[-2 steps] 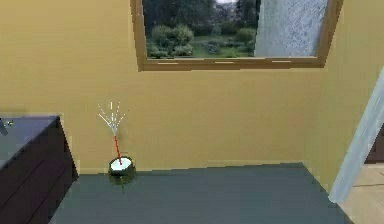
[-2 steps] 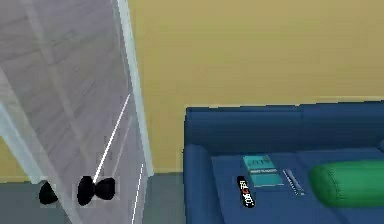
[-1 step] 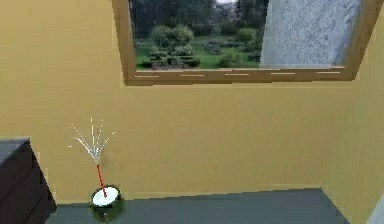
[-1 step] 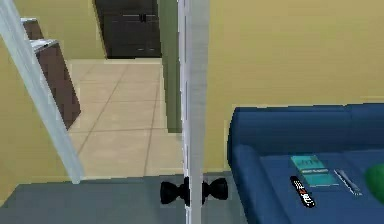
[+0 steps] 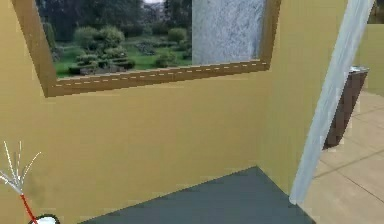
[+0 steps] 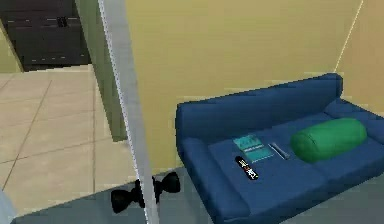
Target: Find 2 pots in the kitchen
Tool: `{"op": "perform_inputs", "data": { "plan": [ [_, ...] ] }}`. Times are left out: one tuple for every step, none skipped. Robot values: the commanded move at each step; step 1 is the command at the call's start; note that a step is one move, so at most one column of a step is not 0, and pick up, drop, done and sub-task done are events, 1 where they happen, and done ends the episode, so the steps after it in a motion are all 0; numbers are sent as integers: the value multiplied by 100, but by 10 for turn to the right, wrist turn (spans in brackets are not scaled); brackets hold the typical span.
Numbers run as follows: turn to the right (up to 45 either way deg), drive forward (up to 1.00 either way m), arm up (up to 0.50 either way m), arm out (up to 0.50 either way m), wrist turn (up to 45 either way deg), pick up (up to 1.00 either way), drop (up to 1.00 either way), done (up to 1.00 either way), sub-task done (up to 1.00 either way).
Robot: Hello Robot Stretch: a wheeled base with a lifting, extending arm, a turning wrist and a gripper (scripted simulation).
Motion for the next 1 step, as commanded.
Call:
{"op": "perform_inputs", "data": {
  "plan": [
    [0,65,0,0,0,0,0,0,0]
  ]
}}
